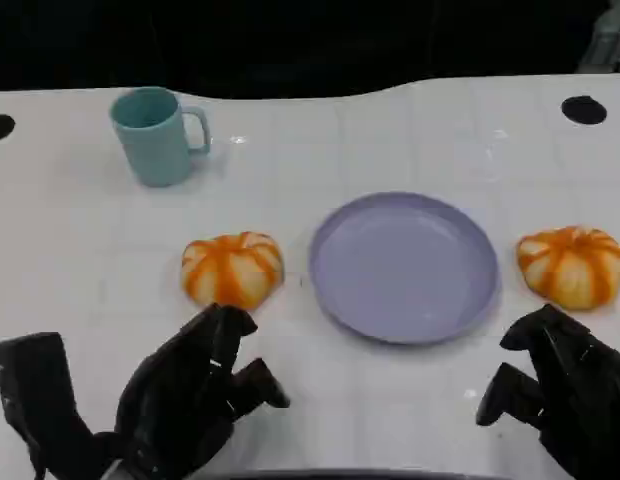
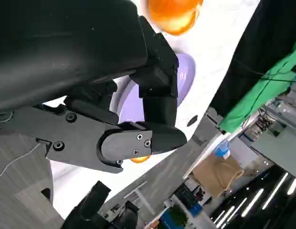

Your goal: Grasp the bread from the table and place it into the plate.

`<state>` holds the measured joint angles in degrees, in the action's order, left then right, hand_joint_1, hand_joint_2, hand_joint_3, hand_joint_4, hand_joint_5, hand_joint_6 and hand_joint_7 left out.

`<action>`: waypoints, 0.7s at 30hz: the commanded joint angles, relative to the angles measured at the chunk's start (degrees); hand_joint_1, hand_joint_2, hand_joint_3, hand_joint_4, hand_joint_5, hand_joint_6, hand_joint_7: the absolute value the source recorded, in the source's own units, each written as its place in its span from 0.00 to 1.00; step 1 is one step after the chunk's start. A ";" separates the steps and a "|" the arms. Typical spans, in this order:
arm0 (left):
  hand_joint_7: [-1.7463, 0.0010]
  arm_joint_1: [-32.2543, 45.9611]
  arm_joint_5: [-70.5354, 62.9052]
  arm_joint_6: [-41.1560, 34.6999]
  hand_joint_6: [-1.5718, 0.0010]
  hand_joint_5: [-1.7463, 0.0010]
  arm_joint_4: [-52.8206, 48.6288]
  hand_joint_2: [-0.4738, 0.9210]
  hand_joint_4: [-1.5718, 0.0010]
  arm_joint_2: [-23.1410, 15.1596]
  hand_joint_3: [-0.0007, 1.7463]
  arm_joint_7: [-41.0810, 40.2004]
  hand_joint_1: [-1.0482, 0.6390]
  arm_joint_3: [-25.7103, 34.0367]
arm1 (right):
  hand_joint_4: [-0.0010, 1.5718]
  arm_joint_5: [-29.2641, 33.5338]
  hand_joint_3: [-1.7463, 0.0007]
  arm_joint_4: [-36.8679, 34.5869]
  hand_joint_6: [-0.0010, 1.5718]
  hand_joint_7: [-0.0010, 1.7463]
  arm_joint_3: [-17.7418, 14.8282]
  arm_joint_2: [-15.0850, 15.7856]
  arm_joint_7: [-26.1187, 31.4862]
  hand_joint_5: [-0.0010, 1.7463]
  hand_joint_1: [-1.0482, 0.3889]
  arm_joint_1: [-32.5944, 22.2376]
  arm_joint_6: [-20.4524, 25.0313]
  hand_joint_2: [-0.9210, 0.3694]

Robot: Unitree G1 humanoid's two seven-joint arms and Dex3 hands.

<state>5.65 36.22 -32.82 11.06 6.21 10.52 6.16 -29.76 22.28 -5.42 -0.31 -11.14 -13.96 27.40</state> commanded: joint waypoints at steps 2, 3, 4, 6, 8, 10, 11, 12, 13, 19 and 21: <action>0.00 -0.47 -0.10 0.87 0.64 0.00 -0.47 1.00 0.48 -0.90 0.26 0.90 0.29 0.15 | 0.43 -0.24 0.90 0.16 0.35 0.91 -0.19 -0.12 0.21 1.00 0.33 -0.19 -0.91 0.00; 0.00 -0.47 -0.09 0.91 0.64 0.00 -0.50 1.00 0.48 -0.91 0.25 0.93 0.29 0.14 | 0.43 -0.23 0.90 0.15 0.35 0.91 -0.20 -0.15 0.17 1.00 0.33 -0.19 -0.95 0.00; 0.00 -0.51 -0.15 0.68 0.64 0.00 -0.34 1.00 0.48 -0.92 0.26 0.59 0.29 0.13 | 0.43 -0.03 0.89 0.00 0.35 0.90 -0.13 0.01 0.05 1.00 0.33 -0.12 -0.99 0.00; 0.00 -0.62 0.14 0.36 0.63 0.00 -0.29 1.00 0.47 -0.92 0.27 0.44 0.30 0.29 | 0.43 0.22 0.87 -0.13 0.36 0.90 -0.06 0.06 0.24 1.00 0.34 0.04 -0.84 0.00; 0.00 -0.65 0.36 0.26 0.63 0.00 -0.34 1.00 0.47 -0.88 0.28 0.43 0.30 0.41 | 0.43 0.15 0.87 -0.17 0.35 0.91 -0.14 -0.12 0.42 1.00 0.34 0.09 -0.71 0.00; 0.00 -0.68 0.46 0.14 0.64 0.00 -0.34 1.00 0.48 -0.86 0.28 0.32 0.30 0.48 | 0.43 -0.06 0.87 -0.19 0.34 0.91 -0.23 -0.27 0.48 1.00 0.34 0.12 -0.63 0.00; 0.00 -0.71 0.51 0.07 0.65 0.00 -0.34 1.00 0.48 -0.87 0.28 0.27 0.30 0.51 | 0.42 -0.20 0.87 -0.19 0.34 0.91 -0.28 -0.33 0.50 1.00 0.35 0.13 -0.58 0.00; 0.00 -0.76 0.46 0.05 0.65 0.00 -0.37 1.00 0.48 -0.94 0.27 0.23 0.30 0.51 | 0.42 -0.28 0.87 -0.19 0.34 0.91 -0.29 -0.34 0.44 1.00 0.35 0.17 -0.54 0.00; 0.00 -0.83 0.38 0.18 0.65 0.00 -0.51 1.00 0.48 -1.07 0.27 0.42 0.30 0.48 | 0.42 -0.38 0.88 -0.13 0.34 0.91 -0.30 -0.38 0.52 1.00 0.34 0.22 -0.37 0.00; 0.00 -0.96 -0.19 1.26 0.65 0.00 -0.82 1.00 0.48 -1.69 0.27 1.37 0.30 0.10 | 0.42 0.16 0.87 -0.20 0.33 0.92 0.06 -0.23 0.39 1.00 0.34 0.35 -0.82 0.00; 0.00 -0.98 -0.62 2.31 0.65 0.00 -1.06 1.00 0.48 -2.07 0.27 2.40 0.30 -0.25 | 0.42 0.12 0.87 -0.14 0.33 0.93 0.15 -0.17 0.28 1.00 0.33 0.37 -0.80 0.00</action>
<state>4.97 36.34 -32.25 10.44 5.38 10.96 6.16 -29.50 22.01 -5.16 -0.85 -10.83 -13.83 27.28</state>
